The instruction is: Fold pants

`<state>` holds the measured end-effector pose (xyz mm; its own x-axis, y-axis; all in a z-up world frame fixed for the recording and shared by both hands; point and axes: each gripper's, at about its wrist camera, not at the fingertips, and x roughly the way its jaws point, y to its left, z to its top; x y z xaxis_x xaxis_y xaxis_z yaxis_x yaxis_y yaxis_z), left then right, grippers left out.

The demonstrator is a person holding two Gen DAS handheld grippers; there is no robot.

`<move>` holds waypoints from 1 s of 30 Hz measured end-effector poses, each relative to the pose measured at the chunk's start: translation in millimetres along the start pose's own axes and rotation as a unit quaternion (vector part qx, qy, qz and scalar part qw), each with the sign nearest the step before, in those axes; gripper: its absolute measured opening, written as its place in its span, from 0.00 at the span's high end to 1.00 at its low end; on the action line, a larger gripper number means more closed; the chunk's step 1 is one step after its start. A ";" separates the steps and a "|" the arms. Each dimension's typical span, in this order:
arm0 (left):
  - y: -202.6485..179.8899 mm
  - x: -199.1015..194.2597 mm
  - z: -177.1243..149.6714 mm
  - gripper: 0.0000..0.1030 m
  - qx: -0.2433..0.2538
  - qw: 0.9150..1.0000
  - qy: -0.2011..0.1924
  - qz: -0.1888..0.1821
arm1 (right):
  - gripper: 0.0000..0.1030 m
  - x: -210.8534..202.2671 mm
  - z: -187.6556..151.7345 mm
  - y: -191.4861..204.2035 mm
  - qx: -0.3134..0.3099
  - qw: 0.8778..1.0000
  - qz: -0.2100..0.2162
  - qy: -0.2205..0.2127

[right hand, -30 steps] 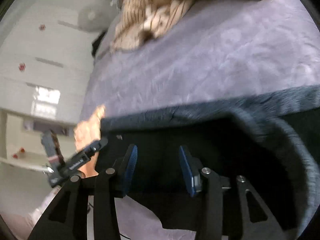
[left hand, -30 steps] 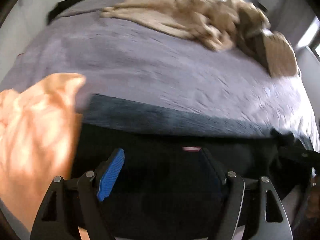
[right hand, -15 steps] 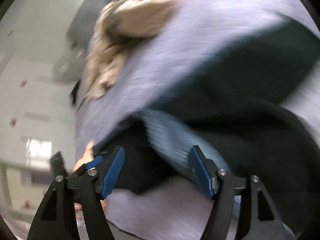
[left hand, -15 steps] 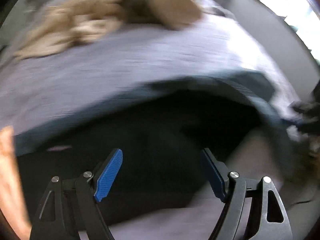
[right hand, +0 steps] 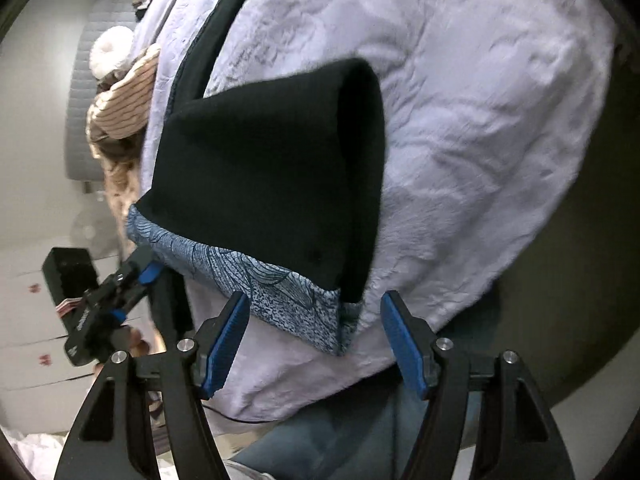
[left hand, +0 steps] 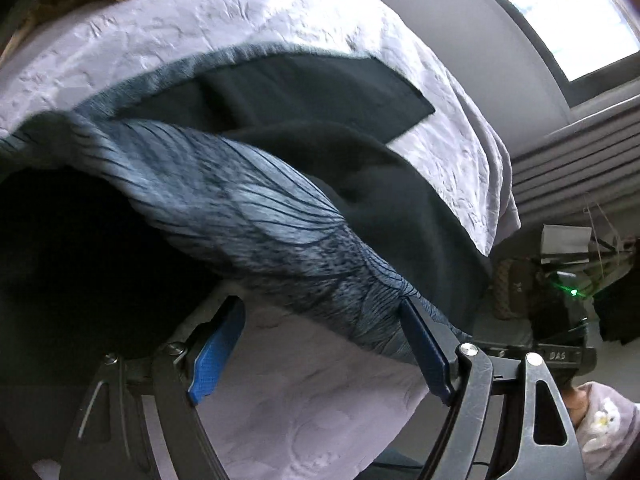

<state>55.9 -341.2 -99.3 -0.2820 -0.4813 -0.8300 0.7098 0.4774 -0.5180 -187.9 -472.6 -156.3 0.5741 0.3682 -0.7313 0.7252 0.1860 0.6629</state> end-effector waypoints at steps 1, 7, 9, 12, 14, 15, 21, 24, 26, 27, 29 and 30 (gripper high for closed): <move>-1.7 6.2 0.2 0.22 -0.008 1.000 0.006 -0.005 | 0.31 5.4 -0.6 -0.4 0.003 1.000 0.007 0.006; -9.0 -15.7 17.1 0.24 0.005 1.000 -0.009 -0.020 | 0.84 -7.7 4.2 13.8 0.021 0.995 0.095 0.023; -16.9 -27.9 32.4 0.24 0.012 0.999 -0.030 -0.012 | 0.84 -29.2 19.8 34.4 0.013 0.992 0.122 0.012; -19.0 -36.4 66.4 0.24 0.006 0.998 -0.057 0.007 | 0.84 -50.5 60.3 60.0 0.004 0.989 0.151 -0.006; -17.3 -38.2 88.3 0.24 0.007 0.997 -0.068 0.034 | 0.84 -59.7 96.4 77.3 -0.001 0.986 0.165 -0.016; -17.0 -39.5 102.3 0.24 0.010 0.996 -0.074 0.049 | 0.84 -63.6 117.9 87.0 -0.004 0.985 0.169 -0.021; -6.1 -61.5 143.0 0.24 0.022 0.990 -0.094 0.101 | 0.82 -60.5 236.8 137.4 -0.002 0.984 0.173 -0.039; 4.9 -72.9 151.5 0.24 0.011 0.986 -0.114 0.124 | 0.72 -34.7 286.0 165.6 -0.017 0.991 0.126 -0.036; 15.9 -72.2 148.7 0.24 -0.006 0.984 -0.112 0.141 | 0.54 -28.3 303.8 172.7 -0.043 0.995 0.080 -0.037; 24.0 -69.2 144.1 0.24 -0.017 0.982 -0.106 0.154 | 0.44 -24.0 309.0 179.7 -0.064 0.996 0.055 -0.043; 39.6 -62.5 130.2 0.24 -0.038 0.977 -0.099 0.187 | 0.43 -25.9 304.4 181.6 -0.092 0.994 0.042 -0.050; 49.6 -58.7 119.8 0.24 -0.054 0.973 -0.095 0.203 | 0.43 -25.9 298.4 180.9 -0.102 0.993 0.046 -0.048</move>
<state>185.0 -377.3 -51.5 0.1383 -0.3595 -0.9228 0.6637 0.7253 -0.1831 41.9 -720.3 -65.3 0.6751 0.3061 -0.6712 0.5811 0.3399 0.7394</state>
